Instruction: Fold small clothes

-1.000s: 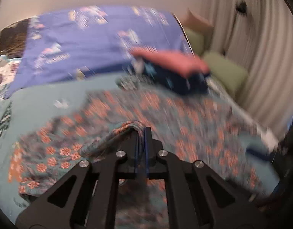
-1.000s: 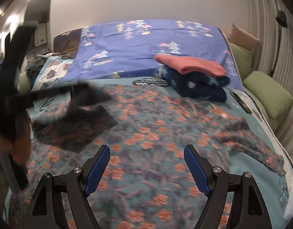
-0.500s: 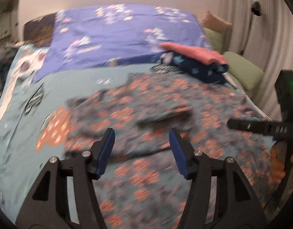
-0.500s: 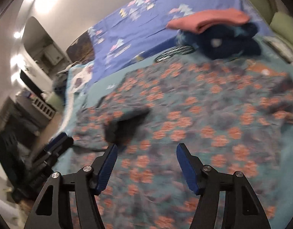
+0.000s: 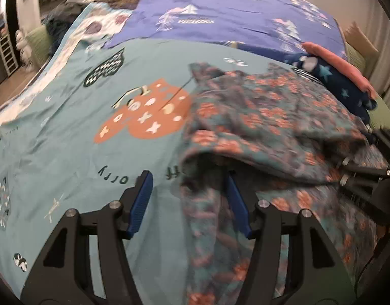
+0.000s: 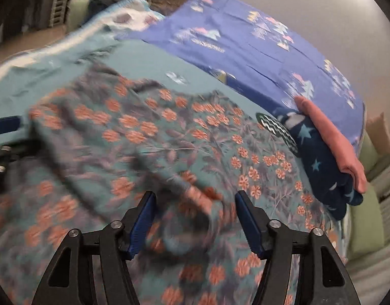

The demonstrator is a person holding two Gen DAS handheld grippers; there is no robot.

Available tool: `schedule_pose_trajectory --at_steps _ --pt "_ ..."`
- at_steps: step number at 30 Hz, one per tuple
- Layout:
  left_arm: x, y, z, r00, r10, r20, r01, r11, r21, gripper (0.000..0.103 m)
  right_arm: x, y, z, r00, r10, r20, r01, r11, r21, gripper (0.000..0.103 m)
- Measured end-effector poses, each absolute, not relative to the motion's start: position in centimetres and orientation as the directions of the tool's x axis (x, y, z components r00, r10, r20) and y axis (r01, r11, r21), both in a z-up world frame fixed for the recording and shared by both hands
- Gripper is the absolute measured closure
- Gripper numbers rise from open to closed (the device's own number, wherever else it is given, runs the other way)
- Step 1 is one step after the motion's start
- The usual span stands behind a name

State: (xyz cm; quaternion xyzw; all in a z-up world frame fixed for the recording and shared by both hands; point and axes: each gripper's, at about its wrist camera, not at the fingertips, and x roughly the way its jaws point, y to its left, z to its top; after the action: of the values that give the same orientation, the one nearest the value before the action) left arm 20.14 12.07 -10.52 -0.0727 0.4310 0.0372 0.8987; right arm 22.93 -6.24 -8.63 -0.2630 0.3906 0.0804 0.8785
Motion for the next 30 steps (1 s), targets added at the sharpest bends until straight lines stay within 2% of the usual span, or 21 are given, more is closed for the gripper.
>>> schedule_pose_trajectory --at_steps 1,2,5,7,10,14,20,23,25,27,30 --pt "20.4 12.3 -10.7 0.620 0.012 -0.785 -0.141 0.985 -0.096 0.043 23.6 -7.2 -8.5 0.677 -0.056 -0.734 -0.310 0.882 -0.354 0.092" --pt "20.5 12.5 -10.8 0.614 0.015 -0.789 -0.151 0.984 -0.098 0.043 24.0 -8.5 -8.0 0.662 -0.032 -0.749 -0.272 0.921 -0.280 0.093" --pt "20.5 12.9 -11.0 0.616 0.008 -0.787 -0.165 0.979 -0.119 0.043 23.7 -15.3 -6.2 0.640 0.123 -0.759 -0.090 0.992 0.085 0.092" --pt "20.4 13.0 -11.1 0.617 0.001 -0.787 -0.165 0.978 -0.128 0.041 22.3 -20.1 -5.8 0.652 0.173 -0.738 0.026 0.968 0.250 0.091" --pt "20.2 12.7 -11.1 0.626 0.010 -0.780 -0.160 0.980 -0.115 0.041 19.6 -27.0 -7.8 0.597 0.323 -0.735 0.143 0.858 0.494 0.085" --pt "20.2 12.8 -11.0 0.628 0.009 -0.778 -0.160 0.980 -0.118 0.041 16.8 -31.6 -10.2 0.565 0.369 -0.738 0.212 0.799 0.562 0.086" --pt "19.7 12.8 -10.8 0.631 0.019 -0.776 -0.170 0.979 -0.115 0.041 15.5 -33.2 -9.1 0.597 0.368 -0.713 0.186 0.801 0.569 0.083" --pt "19.4 13.0 -10.8 0.633 0.016 -0.774 -0.173 0.977 -0.122 0.041 16.6 -34.2 -8.9 0.599 0.380 -0.705 0.186 0.790 0.584 0.072" --pt "19.3 13.1 -10.8 0.633 0.013 -0.774 -0.173 0.977 -0.126 0.041 17.2 -34.7 -9.3 0.590 0.398 -0.703 0.193 0.776 0.601 0.060" --pt "19.2 13.1 -10.6 0.637 0.012 -0.771 -0.171 0.977 -0.126 0.041 17.7 -35.0 -9.6 0.587 0.424 -0.690 0.191 0.755 0.627 0.055" --pt "18.8 12.8 -9.8 0.654 -0.010 -0.756 -0.149 0.979 -0.141 0.041 19.1 -35.4 -9.9 0.589 0.448 -0.672 0.191 0.731 0.655 0.054"
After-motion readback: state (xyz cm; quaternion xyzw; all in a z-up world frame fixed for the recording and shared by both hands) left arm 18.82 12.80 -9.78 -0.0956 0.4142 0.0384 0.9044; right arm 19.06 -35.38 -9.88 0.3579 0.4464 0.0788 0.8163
